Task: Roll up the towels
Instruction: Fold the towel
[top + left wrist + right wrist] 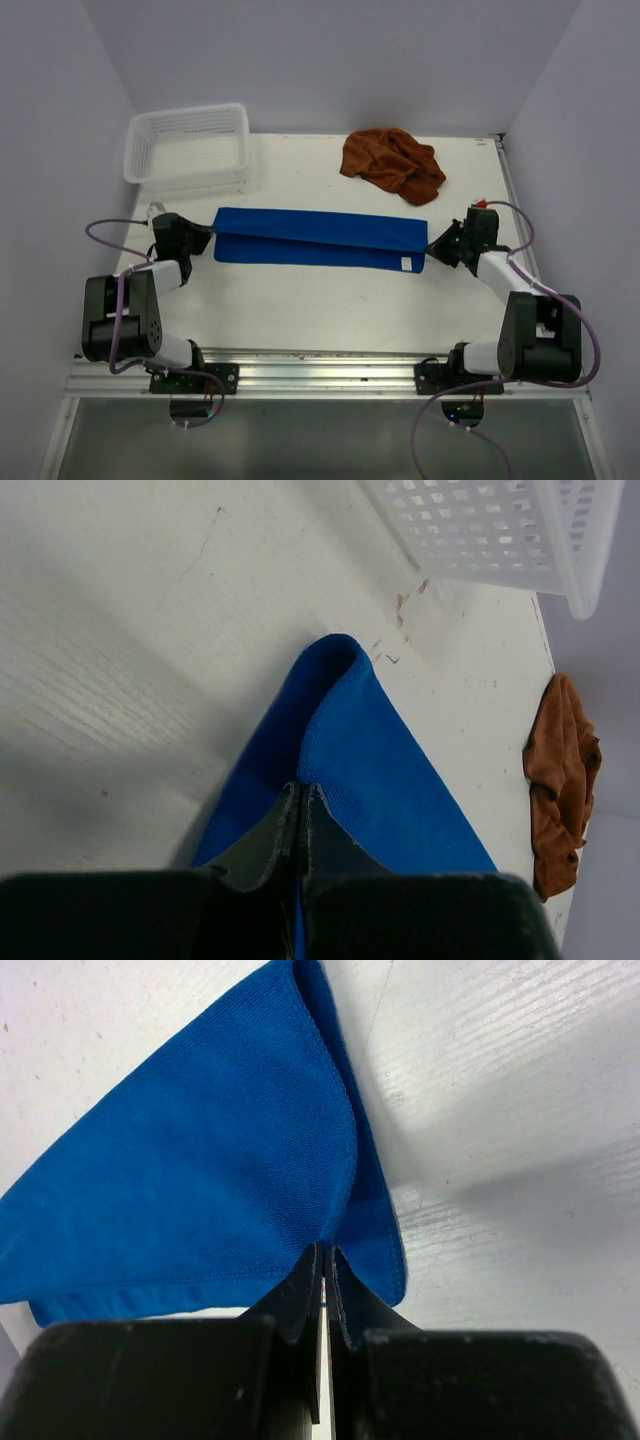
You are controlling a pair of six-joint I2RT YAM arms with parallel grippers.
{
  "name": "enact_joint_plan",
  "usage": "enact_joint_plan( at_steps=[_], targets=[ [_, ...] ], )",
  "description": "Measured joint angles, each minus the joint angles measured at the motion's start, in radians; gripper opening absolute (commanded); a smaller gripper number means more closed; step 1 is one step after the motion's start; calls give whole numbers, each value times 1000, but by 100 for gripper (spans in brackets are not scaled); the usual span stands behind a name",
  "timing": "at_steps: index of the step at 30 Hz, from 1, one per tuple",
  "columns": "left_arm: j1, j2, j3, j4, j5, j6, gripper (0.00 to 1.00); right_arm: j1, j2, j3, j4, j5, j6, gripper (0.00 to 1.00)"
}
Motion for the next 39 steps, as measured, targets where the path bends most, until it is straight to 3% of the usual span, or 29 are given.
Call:
enact_joint_plan(
  at_steps=[28, 39],
  targets=[
    [8, -37, -109, -19, -1, 40, 0, 0, -3, -69, 8, 2, -31, 0],
    [8, -37, -27, -67, 6, 45, 0, 0, -5, 16, -41, 12, -32, 0]
  ],
)
